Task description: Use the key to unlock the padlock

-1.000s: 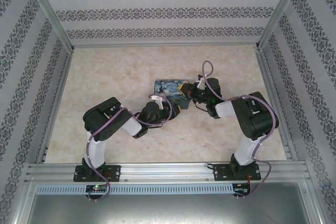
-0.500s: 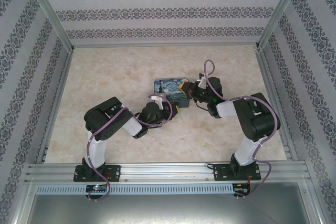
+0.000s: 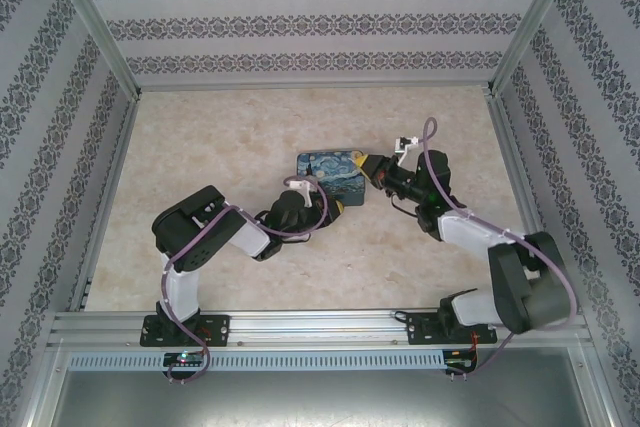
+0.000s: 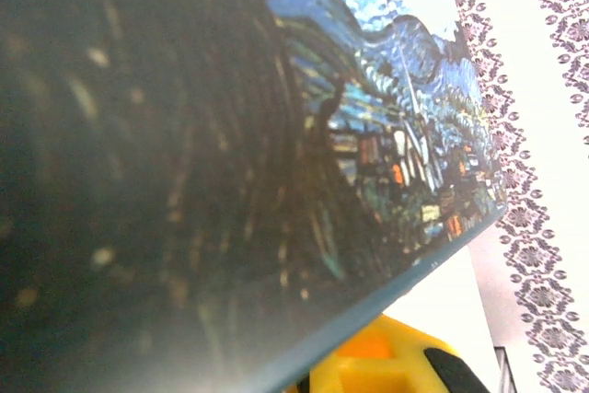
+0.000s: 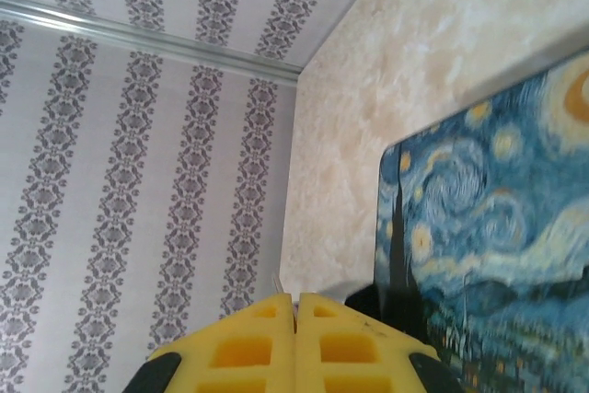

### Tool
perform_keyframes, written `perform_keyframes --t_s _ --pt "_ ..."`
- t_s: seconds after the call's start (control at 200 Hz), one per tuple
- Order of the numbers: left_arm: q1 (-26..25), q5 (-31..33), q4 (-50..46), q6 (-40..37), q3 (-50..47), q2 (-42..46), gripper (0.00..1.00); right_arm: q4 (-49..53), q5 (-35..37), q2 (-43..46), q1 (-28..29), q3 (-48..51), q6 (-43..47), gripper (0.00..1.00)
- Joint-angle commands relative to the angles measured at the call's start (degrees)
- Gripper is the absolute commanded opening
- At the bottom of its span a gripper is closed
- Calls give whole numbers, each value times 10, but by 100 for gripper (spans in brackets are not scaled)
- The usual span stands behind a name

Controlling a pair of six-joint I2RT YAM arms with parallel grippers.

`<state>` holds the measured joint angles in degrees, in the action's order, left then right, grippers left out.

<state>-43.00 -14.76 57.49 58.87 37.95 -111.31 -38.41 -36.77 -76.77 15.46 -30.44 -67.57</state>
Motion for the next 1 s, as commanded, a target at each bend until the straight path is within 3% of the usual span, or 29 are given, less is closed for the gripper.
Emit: perform_keyframes --t_s 0.0,0.37,0.994 --pt "4 -55 -57 36 22 19 0 35 -14 46 -7 58 -3 0" --pt "18 -87 -73 60 33 43 0 47 25 159 21 210 -35 0" --pt "68 -92 -97 58 2 110 0 3 72 87 84 206 -25 0"
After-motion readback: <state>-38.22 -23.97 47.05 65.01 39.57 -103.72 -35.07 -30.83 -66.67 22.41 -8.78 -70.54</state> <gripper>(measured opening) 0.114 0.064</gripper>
